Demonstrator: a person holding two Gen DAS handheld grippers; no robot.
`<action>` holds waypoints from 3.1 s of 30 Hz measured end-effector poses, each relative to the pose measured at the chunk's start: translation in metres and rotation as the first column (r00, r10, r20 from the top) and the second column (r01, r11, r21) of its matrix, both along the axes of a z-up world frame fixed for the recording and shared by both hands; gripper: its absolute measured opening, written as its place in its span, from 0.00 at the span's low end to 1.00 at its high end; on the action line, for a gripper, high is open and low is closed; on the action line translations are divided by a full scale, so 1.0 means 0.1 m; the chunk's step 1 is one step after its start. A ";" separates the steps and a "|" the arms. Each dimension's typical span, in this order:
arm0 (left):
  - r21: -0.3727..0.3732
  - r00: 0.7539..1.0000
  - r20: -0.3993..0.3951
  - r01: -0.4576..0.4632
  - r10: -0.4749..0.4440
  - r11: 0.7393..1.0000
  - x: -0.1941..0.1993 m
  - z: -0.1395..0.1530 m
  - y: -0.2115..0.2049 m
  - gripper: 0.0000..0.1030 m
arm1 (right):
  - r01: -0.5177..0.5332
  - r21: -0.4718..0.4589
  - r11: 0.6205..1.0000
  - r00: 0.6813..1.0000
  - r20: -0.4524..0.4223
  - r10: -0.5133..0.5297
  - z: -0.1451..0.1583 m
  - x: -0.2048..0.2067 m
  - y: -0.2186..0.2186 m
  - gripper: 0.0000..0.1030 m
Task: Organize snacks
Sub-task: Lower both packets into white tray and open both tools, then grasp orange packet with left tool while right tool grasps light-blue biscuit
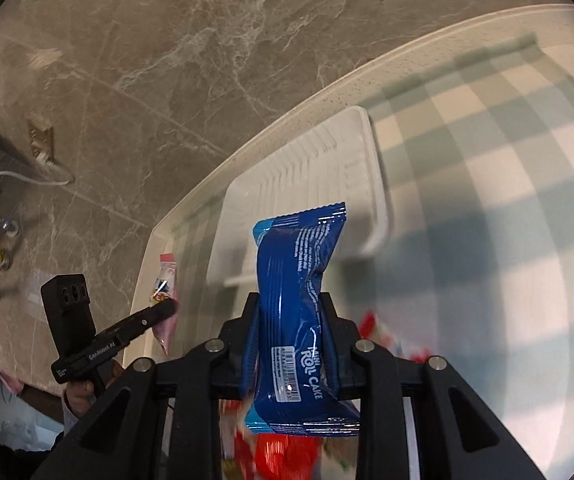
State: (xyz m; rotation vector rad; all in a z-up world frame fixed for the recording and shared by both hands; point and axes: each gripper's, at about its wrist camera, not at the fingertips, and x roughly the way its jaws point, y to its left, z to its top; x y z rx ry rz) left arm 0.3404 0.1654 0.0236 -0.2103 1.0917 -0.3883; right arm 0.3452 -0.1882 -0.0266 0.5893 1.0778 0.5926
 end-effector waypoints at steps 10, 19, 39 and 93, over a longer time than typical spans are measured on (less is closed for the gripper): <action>0.044 0.999 -0.029 -0.012 0.013 0.999 0.96 -0.29 -0.04 0.20 | 0.014 -0.031 0.999 1.000 -0.027 -0.014 -0.20 0.91 0.30 0.29; 0.092 0.996 -0.065 -0.061 0.067 0.994 1.50 -0.68 0.02 0.21 | -0.001 -0.120 0.993 0.999 -0.042 -0.004 -0.45 1.30 0.52 0.30; 0.062 0.989 0.020 -0.146 0.145 0.987 1.22 -0.47 0.13 0.25 | -0.015 -0.276 0.961 0.988 0.147 0.058 -0.02 0.92 0.63 0.58; 0.061 0.921 -0.226 -0.310 0.316 0.949 -1.51 -0.80 0.44 0.54 | -0.331 -0.897 0.294 0.548 0.071 0.833 -0.42 -2.47 0.69 0.75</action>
